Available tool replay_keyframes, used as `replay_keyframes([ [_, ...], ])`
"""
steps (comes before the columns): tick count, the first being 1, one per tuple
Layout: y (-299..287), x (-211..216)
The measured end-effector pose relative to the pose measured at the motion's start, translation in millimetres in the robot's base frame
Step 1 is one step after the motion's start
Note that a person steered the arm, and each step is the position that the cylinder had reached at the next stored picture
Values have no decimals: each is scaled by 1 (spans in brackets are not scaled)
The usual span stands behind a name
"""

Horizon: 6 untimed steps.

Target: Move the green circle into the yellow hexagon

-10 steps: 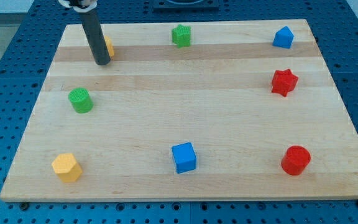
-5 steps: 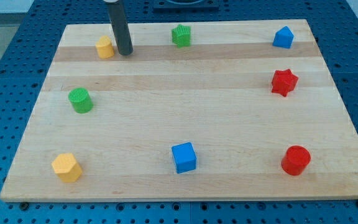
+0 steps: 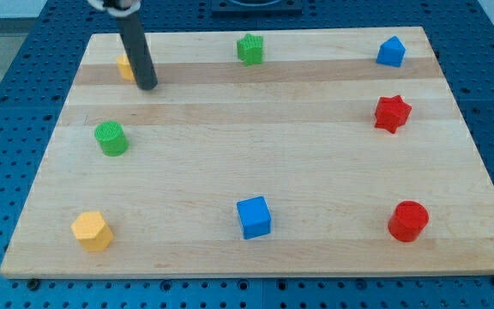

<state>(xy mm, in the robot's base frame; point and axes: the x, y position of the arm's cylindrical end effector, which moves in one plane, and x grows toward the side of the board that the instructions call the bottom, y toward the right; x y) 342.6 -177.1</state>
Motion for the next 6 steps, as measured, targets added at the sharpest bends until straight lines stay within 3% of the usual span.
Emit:
replay_keyframes([
  [3, -27, 19],
  [6, -27, 135],
])
